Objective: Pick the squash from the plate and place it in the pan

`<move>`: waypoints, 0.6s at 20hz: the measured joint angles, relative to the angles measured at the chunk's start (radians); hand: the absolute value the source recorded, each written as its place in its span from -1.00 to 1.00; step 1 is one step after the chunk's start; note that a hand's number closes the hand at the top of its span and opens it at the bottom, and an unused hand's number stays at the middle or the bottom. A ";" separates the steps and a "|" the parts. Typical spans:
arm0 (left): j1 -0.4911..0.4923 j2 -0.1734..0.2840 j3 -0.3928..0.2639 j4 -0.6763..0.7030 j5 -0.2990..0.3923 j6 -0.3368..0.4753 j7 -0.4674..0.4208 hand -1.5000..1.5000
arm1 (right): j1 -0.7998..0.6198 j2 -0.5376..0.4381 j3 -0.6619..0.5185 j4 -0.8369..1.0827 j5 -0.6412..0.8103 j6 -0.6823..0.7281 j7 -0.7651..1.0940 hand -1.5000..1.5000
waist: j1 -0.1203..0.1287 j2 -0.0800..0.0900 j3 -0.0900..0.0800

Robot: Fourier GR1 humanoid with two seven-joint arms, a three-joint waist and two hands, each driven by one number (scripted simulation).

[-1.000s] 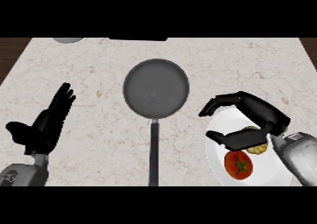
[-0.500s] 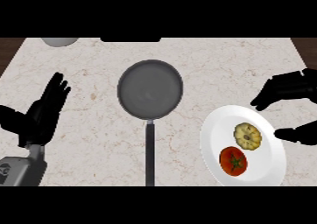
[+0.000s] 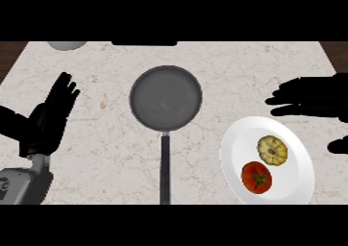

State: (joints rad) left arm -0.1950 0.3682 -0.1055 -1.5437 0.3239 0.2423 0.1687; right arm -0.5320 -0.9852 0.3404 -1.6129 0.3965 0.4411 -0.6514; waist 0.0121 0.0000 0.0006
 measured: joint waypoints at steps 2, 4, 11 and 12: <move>-0.002 0.000 0.003 0.005 -0.004 -0.003 0.000 0.00 | -0.017 -0.003 0.040 -0.038 0.071 0.004 0.022 -1.00 | -0.001 0.000 -0.001; 0.004 -0.011 -0.002 0.003 -0.011 0.001 -0.006 0.00 | -0.029 0.005 0.084 -0.072 0.150 0.004 0.056 -1.00 | -0.001 0.000 -0.001; -0.005 -0.002 0.017 -0.011 -0.014 -0.005 0.025 0.00 | -0.071 0.061 0.261 -0.138 0.404 0.086 0.203 -1.00 | 0.001 -0.001 -0.002; 0.001 -0.010 0.007 -0.020 -0.023 0.001 0.024 0.00 | -0.086 0.059 0.282 -0.133 0.434 0.115 0.217 -1.00 | 0.003 -0.001 -0.002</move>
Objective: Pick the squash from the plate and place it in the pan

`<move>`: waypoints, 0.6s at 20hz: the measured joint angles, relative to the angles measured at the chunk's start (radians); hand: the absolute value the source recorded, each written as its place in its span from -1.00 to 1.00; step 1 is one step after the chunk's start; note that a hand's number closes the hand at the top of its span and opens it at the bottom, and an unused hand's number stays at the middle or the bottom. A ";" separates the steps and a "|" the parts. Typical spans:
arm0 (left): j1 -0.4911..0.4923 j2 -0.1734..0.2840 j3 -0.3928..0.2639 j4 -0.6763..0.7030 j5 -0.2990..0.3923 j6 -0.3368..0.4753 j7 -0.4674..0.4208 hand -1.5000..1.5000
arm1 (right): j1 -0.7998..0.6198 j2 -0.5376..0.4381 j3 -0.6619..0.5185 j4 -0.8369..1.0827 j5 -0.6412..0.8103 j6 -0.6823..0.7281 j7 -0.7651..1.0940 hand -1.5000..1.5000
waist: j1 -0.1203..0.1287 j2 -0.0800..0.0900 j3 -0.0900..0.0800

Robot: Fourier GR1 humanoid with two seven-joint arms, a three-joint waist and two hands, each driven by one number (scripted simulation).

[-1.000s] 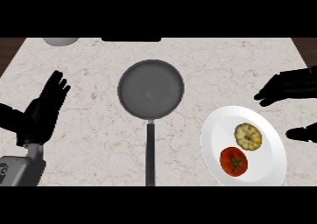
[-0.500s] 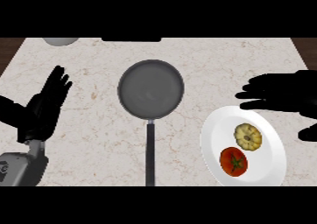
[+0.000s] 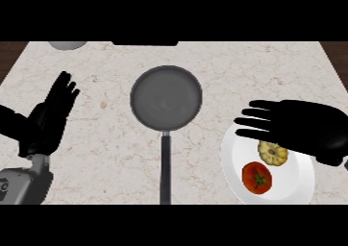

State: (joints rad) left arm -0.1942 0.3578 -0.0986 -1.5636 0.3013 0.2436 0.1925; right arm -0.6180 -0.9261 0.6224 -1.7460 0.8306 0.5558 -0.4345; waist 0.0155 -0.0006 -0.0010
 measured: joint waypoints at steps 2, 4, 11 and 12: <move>0.011 -0.003 0.002 0.001 0.001 -0.008 -0.011 0.00 | -0.021 -0.004 0.048 0.007 0.059 0.056 0.020 -1.00 | 0.002 0.001 0.000; 0.013 -0.002 0.009 0.005 -0.001 -0.010 -0.010 0.00 | -0.020 -0.004 0.086 -0.009 0.111 0.095 0.048 -1.00 | -0.003 0.000 0.000; 0.023 -0.019 0.027 0.002 -0.017 -0.020 -0.008 0.00 | 0.045 -0.015 0.150 -0.069 0.280 0.106 0.059 -1.00 | -0.013 0.000 0.001; 0.019 -0.014 0.032 -0.008 -0.015 -0.022 0.004 0.00 | 0.049 -0.014 0.162 -0.065 0.314 0.090 0.060 -1.00 | -0.012 0.000 0.001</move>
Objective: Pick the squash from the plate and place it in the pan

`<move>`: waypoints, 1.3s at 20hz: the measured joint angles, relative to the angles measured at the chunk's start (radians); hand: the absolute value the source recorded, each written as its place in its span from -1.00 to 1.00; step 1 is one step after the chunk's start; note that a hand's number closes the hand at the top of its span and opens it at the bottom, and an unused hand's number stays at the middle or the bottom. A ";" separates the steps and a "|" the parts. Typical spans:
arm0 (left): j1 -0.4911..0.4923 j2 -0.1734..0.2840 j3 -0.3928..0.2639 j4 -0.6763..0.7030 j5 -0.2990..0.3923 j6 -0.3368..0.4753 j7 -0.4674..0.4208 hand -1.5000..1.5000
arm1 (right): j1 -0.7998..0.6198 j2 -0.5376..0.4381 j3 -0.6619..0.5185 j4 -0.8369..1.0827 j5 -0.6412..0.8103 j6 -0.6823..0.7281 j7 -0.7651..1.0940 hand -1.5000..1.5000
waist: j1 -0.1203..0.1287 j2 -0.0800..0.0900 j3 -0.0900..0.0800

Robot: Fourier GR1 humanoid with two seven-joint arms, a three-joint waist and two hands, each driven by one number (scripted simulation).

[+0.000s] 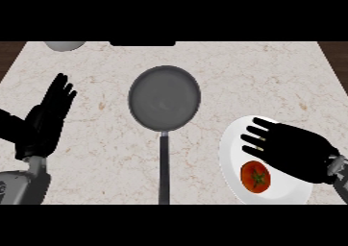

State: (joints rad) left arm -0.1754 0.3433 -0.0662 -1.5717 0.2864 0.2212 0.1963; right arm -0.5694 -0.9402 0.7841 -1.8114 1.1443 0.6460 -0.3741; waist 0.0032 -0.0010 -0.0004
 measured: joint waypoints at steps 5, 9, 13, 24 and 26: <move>0.002 -0.013 0.016 0.034 -0.006 -0.020 -0.019 0.00 | 0.037 -0.006 0.005 -0.088 0.116 0.005 0.031 -1.00 | -0.005 -0.001 0.000; 0.005 -0.023 0.016 0.014 -0.025 -0.020 -0.005 0.00 | 0.121 0.008 0.008 -0.135 0.195 -0.019 0.054 -1.00 | -0.006 -0.001 0.000; 0.007 -0.040 0.025 0.018 -0.039 -0.031 -0.017 0.00 | 0.179 0.079 0.028 -0.105 0.270 -0.038 0.067 -1.00 | -0.003 0.000 0.000; 0.009 -0.061 0.060 -0.004 -0.058 -0.059 0.015 0.00 | 0.231 0.192 -0.012 0.012 0.457 -0.080 0.059 -1.00 | -0.001 0.001 0.000; 0.013 -0.061 0.068 -0.013 -0.063 -0.065 0.021 0.00 | 0.230 0.229 -0.023 0.055 0.477 -0.090 0.048 -1.00 | 0.000 0.001 0.000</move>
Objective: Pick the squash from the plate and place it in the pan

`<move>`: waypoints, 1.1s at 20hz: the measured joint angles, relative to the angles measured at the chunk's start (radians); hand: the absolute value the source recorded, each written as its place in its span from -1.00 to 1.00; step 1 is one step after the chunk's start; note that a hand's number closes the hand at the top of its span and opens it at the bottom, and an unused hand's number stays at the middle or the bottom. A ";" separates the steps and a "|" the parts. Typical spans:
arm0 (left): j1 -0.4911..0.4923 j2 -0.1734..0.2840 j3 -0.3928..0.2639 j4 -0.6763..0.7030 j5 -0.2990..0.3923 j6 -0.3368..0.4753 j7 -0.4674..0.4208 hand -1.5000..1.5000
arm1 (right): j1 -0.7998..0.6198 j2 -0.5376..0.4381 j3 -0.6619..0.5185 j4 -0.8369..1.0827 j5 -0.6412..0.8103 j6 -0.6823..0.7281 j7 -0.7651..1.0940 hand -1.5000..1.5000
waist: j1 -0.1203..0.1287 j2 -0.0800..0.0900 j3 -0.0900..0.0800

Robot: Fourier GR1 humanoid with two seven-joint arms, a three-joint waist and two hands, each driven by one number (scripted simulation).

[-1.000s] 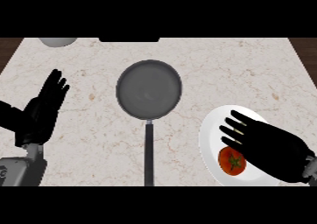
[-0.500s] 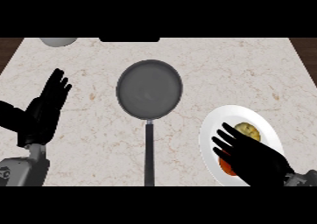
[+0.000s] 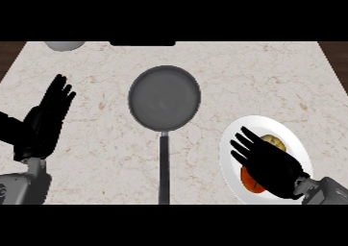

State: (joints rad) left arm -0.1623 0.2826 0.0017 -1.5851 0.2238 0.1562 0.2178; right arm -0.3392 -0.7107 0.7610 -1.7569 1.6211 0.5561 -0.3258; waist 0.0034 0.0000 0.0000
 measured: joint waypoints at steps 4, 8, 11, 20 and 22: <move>0.008 -0.016 0.001 0.002 -0.016 -0.010 -0.008 0.00 | -0.009 0.044 -0.020 0.083 0.046 -0.029 -0.031 -1.00 | 0.001 0.000 0.000; 0.002 -0.029 0.010 0.019 -0.030 -0.019 -0.014 0.00 | -0.015 0.078 -0.046 0.146 0.095 -0.052 -0.062 -1.00 | 0.000 0.000 0.000; -0.024 -0.034 0.020 0.027 -0.039 -0.019 0.000 0.00 | -0.011 0.097 -0.071 0.191 0.119 -0.091 -0.091 -1.00 | -0.001 0.000 0.000; 0.006 -0.065 0.020 -0.016 -0.069 -0.024 0.017 0.00 | 0.010 0.184 -0.140 0.347 0.185 -0.191 -0.132 -1.00 | 0.000 0.000 0.000; -0.006 -0.076 0.021 0.002 -0.080 -0.020 0.009 0.00 | 0.007 0.199 -0.151 0.384 0.202 -0.208 -0.140 1.00 | -0.001 -0.001 -0.001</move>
State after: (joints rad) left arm -0.1686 0.2069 0.0229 -1.5833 0.1441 0.1363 0.2270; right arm -0.3320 -0.5113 0.6098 -1.3724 1.8228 0.3481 -0.4658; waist 0.0024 -0.0011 -0.0009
